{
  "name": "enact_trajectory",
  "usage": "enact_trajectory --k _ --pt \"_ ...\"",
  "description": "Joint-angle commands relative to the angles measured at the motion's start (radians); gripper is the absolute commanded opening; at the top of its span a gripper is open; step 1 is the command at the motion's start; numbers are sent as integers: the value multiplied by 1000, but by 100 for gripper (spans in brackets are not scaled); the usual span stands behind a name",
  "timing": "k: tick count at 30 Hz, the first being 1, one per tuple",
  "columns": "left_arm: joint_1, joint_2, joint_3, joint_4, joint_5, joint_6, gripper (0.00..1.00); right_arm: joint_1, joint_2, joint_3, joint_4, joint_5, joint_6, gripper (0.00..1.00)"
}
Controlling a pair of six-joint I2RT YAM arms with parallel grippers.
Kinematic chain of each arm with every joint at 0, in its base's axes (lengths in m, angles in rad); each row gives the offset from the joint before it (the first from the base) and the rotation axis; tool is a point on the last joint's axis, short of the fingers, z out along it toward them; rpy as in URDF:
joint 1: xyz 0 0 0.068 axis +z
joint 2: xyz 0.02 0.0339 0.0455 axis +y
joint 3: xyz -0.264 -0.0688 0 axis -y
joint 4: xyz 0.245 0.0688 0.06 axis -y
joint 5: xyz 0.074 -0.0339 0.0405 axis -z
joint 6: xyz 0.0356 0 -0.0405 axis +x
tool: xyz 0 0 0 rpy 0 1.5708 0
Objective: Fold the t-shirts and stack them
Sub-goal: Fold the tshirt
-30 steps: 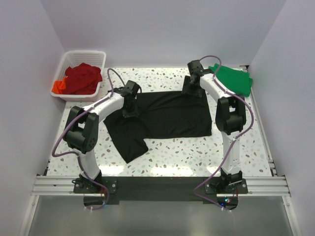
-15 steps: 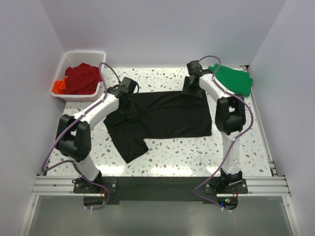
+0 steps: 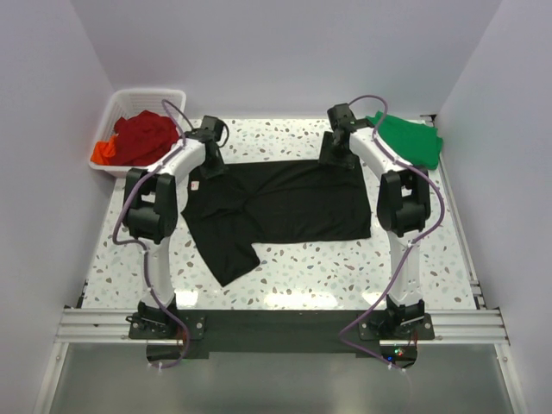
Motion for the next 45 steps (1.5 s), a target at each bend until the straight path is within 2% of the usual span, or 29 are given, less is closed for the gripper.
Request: enact_trajectory --k 1,13,18,29,32,33,34,45 --pt "34 62 121 3 14 14 20 1 25 70 -21 31 1 63" --pt "69 79 88 -34 -82 26 20 -24 140 143 13 -53 -8 65" --pt "78 72 36 -22 -87 22 20 -27 195 186 -5 -21 -14 66" --pt "115 126 36 -95 -132 -9 17 -63 242 186 -93 111 32 66" --pt "133 123 26 -118 -147 -23 9 -74 233 173 -113 151 58 66" --pt "141 123 25 -123 -153 -23 2 -76 230 168 -117 157 64 65" --pt "144 122 22 -129 -158 -27 0 -80 226 163 -119 162 73 65" --pt "150 94 2 -129 -161 -30 0 -82 221 168 -137 165 98 64"
